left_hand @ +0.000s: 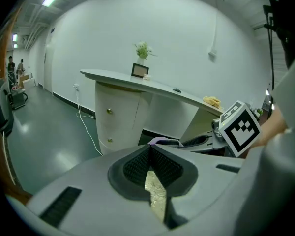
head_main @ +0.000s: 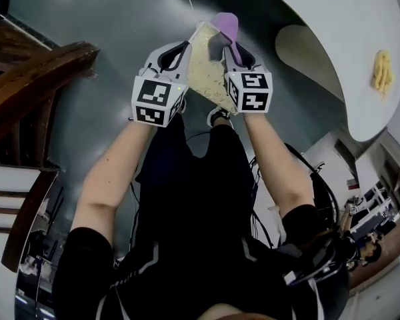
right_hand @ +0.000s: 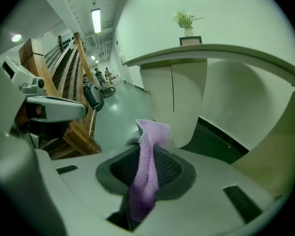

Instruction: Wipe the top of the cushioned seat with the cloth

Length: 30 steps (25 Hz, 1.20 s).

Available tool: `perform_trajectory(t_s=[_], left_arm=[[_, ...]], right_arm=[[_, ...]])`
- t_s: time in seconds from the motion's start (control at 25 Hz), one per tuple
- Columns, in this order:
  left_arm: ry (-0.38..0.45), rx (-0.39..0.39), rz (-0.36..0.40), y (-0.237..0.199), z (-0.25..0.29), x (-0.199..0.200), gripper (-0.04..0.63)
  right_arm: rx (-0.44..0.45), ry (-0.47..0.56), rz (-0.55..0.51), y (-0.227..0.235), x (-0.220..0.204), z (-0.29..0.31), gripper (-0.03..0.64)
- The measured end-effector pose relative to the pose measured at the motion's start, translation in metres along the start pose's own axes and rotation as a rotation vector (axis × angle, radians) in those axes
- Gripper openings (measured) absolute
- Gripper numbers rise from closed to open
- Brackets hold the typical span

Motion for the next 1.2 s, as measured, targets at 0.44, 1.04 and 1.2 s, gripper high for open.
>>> perform_trajectory(t_s=[0.44,1.04,1.2], left_arm=[[-0.091,-0.046,0.062,-0.023,0.04,-0.051,0.005],[-0.185,-0.014,-0.009,-0.052,0.033,-0.103,0.005],[-0.197,-0.01,-0.027,-0.047,0.035,-0.113,0.005]], right_arm=[[-0.09,-0.062,0.111,0.002,-0.059,0.059,0.083],[-0.14,-0.11,0.113,-0.004,-0.096,0.14,0.081],[-0.189,-0.121,0.212,0.011,-0.107,0.139,0.08]])
Point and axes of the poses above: the fingertips, and each gripper's own axes: z forward along the fingers, y to its right, x out of its top, the point moved 6 cm from there along -z, backward along the fingers, and after that the axes turned 12 degrees about y, right-handed, at the moved point
